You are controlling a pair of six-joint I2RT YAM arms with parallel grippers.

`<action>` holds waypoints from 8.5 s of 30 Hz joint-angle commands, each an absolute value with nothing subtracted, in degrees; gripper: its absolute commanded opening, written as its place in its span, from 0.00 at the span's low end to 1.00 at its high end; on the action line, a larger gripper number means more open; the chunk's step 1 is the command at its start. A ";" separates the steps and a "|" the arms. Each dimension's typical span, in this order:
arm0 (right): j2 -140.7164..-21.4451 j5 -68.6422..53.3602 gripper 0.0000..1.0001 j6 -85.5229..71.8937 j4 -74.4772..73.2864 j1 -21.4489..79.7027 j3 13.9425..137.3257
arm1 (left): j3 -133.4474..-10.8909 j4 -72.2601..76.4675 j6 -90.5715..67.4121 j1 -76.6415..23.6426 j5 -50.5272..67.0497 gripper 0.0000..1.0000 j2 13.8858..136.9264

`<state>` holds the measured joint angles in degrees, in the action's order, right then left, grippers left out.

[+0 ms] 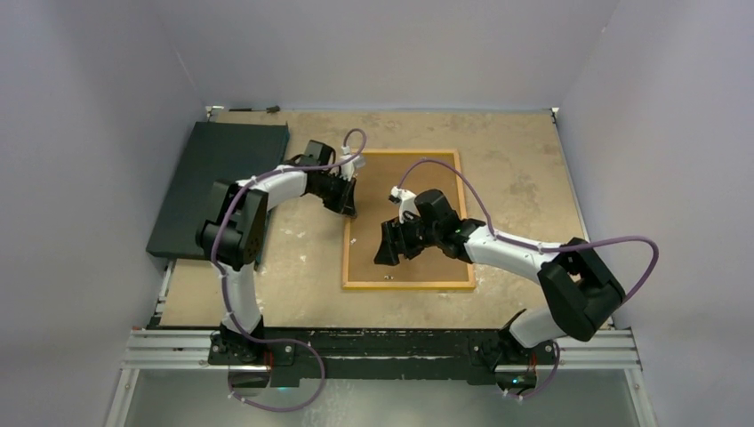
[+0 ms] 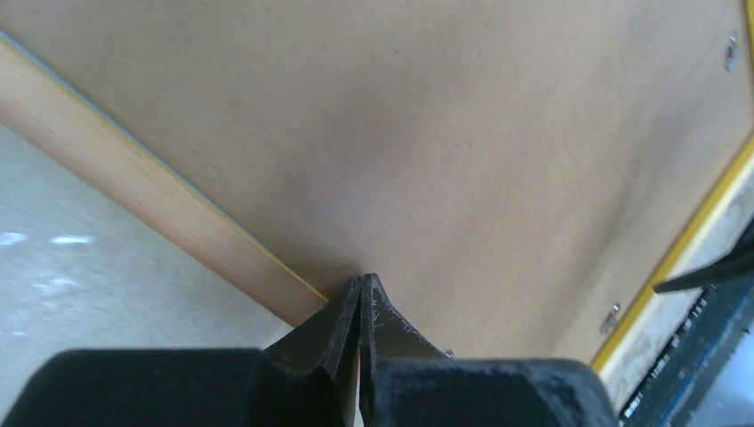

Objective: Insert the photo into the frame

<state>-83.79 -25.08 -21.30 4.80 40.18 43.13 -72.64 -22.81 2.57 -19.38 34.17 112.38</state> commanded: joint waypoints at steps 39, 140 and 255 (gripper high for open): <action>-112.02 -10.05 0.82 -24.47 1.92 19.42 89.62 | -74.60 -51.29 29.19 -42.59 13.60 0.58 91.69; -116.09 5.86 0.99 -30.26 0.75 11.87 80.27 | -32.50 -29.07 59.62 -48.29 1.41 0.65 58.63; -118.15 -43.63 0.86 -10.50 21.61 41.77 69.56 | -55.95 -18.17 21.22 -13.89 14.34 0.36 99.70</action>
<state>-118.15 -43.03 -10.87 20.08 40.95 69.95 -55.90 -17.50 21.71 -13.89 14.15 98.61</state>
